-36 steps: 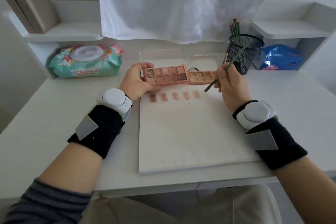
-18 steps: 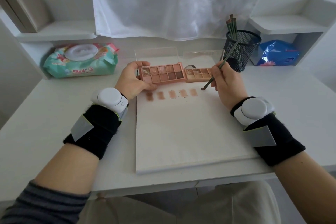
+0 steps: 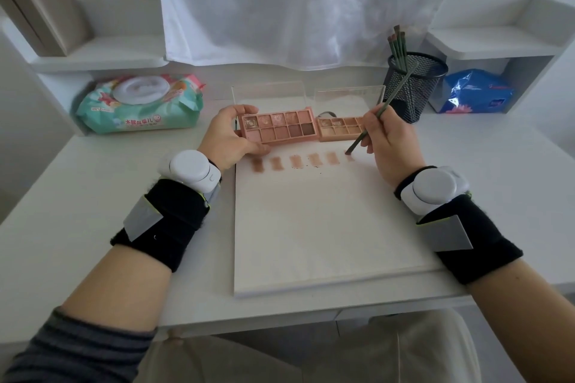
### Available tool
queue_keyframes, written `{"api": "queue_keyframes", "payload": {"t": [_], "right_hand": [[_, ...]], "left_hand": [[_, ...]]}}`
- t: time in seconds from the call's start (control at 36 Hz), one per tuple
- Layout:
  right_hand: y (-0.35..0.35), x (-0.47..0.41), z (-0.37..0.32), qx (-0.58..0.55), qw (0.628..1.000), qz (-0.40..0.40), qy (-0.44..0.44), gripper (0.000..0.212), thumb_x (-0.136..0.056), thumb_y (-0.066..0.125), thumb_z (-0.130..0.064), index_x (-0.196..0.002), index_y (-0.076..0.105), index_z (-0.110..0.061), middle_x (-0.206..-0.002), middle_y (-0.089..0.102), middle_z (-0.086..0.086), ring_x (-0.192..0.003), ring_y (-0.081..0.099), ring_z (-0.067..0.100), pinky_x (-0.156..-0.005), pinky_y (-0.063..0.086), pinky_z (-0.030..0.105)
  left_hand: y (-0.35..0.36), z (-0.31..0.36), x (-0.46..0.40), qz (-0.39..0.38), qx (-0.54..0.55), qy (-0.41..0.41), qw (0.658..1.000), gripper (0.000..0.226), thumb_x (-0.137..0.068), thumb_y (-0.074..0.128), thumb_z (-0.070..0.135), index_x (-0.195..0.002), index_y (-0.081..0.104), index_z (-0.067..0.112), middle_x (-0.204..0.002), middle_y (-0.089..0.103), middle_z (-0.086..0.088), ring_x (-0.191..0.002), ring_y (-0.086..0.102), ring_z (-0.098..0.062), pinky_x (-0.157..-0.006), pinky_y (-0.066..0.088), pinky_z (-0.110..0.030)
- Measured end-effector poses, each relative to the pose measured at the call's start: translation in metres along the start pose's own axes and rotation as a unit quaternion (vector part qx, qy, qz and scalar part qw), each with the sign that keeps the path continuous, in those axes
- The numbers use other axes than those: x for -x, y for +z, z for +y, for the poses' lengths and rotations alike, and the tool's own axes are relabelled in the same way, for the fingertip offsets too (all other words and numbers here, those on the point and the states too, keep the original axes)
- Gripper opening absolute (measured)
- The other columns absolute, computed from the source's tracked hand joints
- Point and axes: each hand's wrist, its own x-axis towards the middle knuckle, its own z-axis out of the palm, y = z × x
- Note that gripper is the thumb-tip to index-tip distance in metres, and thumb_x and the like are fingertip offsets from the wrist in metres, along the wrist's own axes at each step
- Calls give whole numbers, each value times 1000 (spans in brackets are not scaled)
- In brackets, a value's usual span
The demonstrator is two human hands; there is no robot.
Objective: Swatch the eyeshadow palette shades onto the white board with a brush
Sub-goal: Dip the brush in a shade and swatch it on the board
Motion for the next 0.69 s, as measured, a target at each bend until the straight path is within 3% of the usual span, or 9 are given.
{"api": "queue_keyframes", "payload": {"t": [0.19, 0.33, 0.39, 0.56, 0.69], "right_hand": [[-2, 2, -4, 3, 1000, -10, 15, 27, -98, 41, -19, -72, 44, -28, -58, 50, -1, -49, 42, 4, -59, 39, 29], [-3, 3, -3, -19, 1000, 9, 16, 22, -98, 40, -19, -78, 48, -15, -59, 50, -2, -52, 43, 5, -59, 39, 27], [-3, 1, -1, -28, 999, 25, 11, 22, -99, 40, -20, -79, 48, -18, -61, 51, -2, -54, 46, 6, -60, 41, 27], [0, 0, 0, -3, 1000, 10, 11, 27, -98, 41, -19, -75, 44, -31, -61, 51, -6, -53, 48, 4, -63, 43, 30], [-2, 2, -3, 7, 1000, -2, 18, 20, -98, 41, -18, -80, 49, -13, -59, 50, 2, -54, 43, 10, -60, 38, 31]], "left_hand": [[0, 0, 1, 5, -7, 2, 1000, 66, -58, 78, -14, -108, 51, 20, -106, 59, -10, -76, 61, -19, -70, 51, -16], [1, 2, 1, 5, -7, 1, 1000, 66, -59, 78, -14, -109, 51, 19, -104, 59, -9, -72, 60, -15, -67, 51, -12], [1, 2, 1, 4, -6, -1, 1000, 66, -59, 78, -14, -109, 51, 19, -104, 60, -9, -72, 61, -15, -67, 51, -12], [0, 1, 0, 4, -7, -3, 1000, 66, -58, 78, -14, -108, 51, 20, -107, 60, -11, -77, 61, -21, -76, 52, -22], [1, 0, 1, 4, -6, -5, 1000, 66, -58, 79, -14, -106, 51, 21, -106, 60, -11, -80, 62, -24, -81, 52, -29]]}}
